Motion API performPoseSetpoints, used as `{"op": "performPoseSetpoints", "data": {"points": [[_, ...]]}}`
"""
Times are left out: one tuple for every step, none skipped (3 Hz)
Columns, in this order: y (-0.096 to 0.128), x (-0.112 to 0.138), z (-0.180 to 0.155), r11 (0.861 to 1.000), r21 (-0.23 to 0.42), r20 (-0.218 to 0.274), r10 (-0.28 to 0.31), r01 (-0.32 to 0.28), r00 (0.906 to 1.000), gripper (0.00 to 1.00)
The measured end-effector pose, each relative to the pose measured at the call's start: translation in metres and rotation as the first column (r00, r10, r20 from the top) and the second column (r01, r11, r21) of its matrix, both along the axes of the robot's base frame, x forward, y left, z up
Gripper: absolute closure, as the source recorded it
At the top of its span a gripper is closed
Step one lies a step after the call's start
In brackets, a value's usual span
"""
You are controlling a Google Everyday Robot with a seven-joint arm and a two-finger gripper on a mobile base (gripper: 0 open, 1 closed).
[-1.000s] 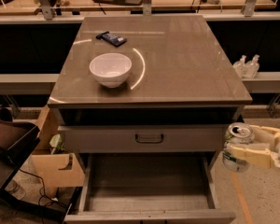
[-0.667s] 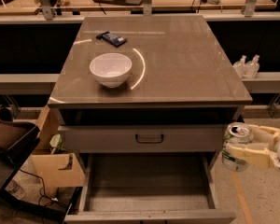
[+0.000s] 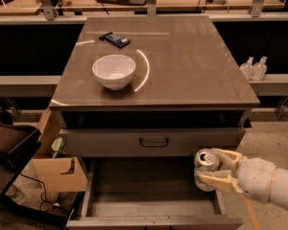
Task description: Place 7up can into middle drawer
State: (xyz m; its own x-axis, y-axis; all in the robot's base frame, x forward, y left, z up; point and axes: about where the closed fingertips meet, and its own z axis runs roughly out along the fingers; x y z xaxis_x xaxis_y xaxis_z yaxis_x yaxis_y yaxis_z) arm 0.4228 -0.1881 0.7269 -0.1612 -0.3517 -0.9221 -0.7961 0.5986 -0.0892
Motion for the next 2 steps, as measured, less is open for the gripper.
{"op": "performPoseSetpoints", "data": {"points": [[0.037, 0.001, -0.056, 0.996, -0.002, 0.042, 0.089, -0.089, 0.9952, 1.0], [0.068, 0.01, -0.097, 0.989, -0.005, 0.068, 0.147, -0.147, 0.9867, 1.0]]}}
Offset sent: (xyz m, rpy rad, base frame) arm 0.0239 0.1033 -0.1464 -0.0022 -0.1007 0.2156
